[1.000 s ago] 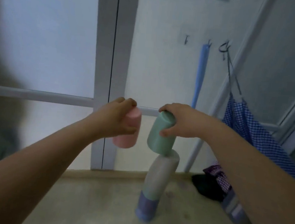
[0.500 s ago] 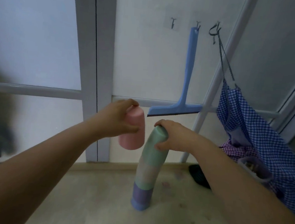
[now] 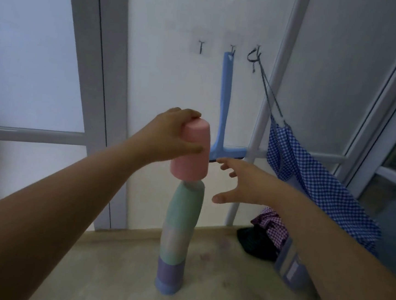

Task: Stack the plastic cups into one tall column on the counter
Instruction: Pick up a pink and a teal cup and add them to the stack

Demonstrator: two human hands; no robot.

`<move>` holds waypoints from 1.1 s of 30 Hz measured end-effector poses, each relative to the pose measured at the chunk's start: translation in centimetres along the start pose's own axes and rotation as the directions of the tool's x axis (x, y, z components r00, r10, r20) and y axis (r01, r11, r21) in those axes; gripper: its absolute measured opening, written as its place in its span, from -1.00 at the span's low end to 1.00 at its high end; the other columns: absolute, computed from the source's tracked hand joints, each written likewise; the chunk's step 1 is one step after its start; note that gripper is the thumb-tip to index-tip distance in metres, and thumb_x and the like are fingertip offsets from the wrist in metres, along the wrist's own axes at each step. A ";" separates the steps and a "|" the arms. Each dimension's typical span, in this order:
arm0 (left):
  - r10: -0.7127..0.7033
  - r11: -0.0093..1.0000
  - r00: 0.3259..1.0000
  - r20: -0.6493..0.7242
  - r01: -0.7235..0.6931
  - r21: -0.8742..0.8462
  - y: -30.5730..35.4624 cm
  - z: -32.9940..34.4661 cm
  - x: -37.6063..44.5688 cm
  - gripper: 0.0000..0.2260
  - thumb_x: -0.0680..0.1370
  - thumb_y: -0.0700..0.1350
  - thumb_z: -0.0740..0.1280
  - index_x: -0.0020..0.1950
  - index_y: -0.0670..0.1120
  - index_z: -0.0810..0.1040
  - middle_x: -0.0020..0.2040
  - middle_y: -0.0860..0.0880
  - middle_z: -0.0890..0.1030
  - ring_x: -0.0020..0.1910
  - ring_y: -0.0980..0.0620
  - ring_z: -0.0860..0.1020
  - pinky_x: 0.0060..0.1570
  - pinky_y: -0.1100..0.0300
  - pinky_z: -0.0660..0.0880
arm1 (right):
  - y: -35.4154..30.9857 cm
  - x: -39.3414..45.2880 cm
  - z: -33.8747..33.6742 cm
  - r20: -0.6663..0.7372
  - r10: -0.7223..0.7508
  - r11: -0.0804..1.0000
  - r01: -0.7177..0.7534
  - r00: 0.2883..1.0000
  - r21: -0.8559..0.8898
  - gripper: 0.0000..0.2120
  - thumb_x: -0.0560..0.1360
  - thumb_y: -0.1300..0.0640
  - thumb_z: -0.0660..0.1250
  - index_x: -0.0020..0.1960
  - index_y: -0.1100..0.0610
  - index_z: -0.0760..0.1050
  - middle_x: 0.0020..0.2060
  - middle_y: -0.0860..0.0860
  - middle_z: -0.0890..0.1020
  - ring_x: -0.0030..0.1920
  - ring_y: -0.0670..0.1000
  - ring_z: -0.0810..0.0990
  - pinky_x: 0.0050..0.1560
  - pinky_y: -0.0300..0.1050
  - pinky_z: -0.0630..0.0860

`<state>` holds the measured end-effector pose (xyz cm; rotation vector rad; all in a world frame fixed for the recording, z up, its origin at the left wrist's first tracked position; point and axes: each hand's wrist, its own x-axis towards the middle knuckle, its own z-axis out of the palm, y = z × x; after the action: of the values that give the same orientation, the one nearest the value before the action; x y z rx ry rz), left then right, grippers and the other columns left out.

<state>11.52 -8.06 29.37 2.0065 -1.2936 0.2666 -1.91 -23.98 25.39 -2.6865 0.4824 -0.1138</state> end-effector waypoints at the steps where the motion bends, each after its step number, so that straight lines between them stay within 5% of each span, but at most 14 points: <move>1: 0.006 1.000 1.000 0.018 -0.006 -0.004 0.4 0.5 0.0 -0.42 0.37 0.00 0.44 0.34 0.01 0.31 0.07 0.01 0.42 0.01 0.01 0.41 -0.04 0.13 0.37 | 0.4 -0.2 -0.2 -0.008 0.004 1.000 -0.004 1.000 0.009 -0.09 0.22 -0.20 0.51 0.43 -0.11 0.12 0.39 -0.11 0.35 0.31 -0.04 0.38 0.31 0.06 0.42; 8: -0.084 0.994 0.964 0.253 0.063 0.090 -0.9 6.4 -2.7 -0.40 0.38 -0.04 0.40 0.37 0.04 0.25 0.32 -0.08 0.39 0.16 -0.10 0.45 0.11 0.05 0.45 | 2.4 -1.2 0.7 0.016 0.013 0.999 -0.013 1.000 0.035 -0.08 0.23 -0.18 0.51 0.43 -0.13 0.09 0.40 -0.12 0.34 0.34 -0.05 0.36 0.30 -0.01 0.39; 14: -0.082 0.994 0.970 0.230 0.063 0.089 -1.5 6.7 -2.9 -0.35 0.39 0.00 0.39 0.41 0.09 0.17 0.39 -0.04 0.33 0.21 -0.08 0.44 0.14 0.03 0.45 | 2.5 -1.1 0.9 0.022 0.009 1.000 -0.009 1.000 0.003 -0.09 0.25 -0.17 0.50 0.44 -0.11 0.08 0.41 -0.09 0.33 0.36 -0.02 0.35 0.34 0.05 0.38; 22: -0.015 0.992 0.997 0.079 0.004 0.130 -1.8 1.3 -3.0 -0.51 0.42 0.12 0.36 0.30 0.02 0.35 0.20 -0.03 0.51 0.05 0.01 0.51 0.07 0.07 0.52 | -2.0 0.4 -1.7 -0.048 -0.123 0.990 0.120 0.991 -0.067 -0.13 0.27 -0.15 0.50 0.44 -0.10 0.11 0.38 -0.09 0.37 0.31 -0.02 0.39 0.30 0.01 0.41; 27: -0.151 0.948 0.986 0.073 0.124 0.293 -5.7 -3.6 -7.1 -0.56 0.45 0.08 0.35 0.28 0.00 0.38 0.24 -0.05 0.50 0.12 -0.03 0.50 0.13 0.04 0.50 | -8.5 3.2 0.1 -0.025 -0.291 0.953 0.287 0.956 -0.101 -0.19 0.29 -0.11 0.49 0.42 -0.09 0.16 0.34 -0.07 0.40 0.29 -0.03 0.40 0.23 -0.07 0.39; 33: -0.410 0.778 0.910 0.058 0.316 0.543 -14.0 -9.1 -16.8 -0.55 0.46 0.12 0.29 0.30 0.02 0.35 0.28 -0.02 0.48 0.13 -0.07 0.51 0.13 0.06 0.42 | -17.1 6.9 9.2 0.203 -0.426 0.884 0.453 0.881 -0.112 -0.17 0.31 -0.13 0.48 0.45 -0.06 0.12 0.43 -0.04 0.31 0.37 -0.01 0.33 0.33 -0.08 0.29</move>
<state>17.39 13.19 20.63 2.7574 -0.9561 0.2835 11.36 -8.29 23.97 -2.8804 -0.1930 0.0332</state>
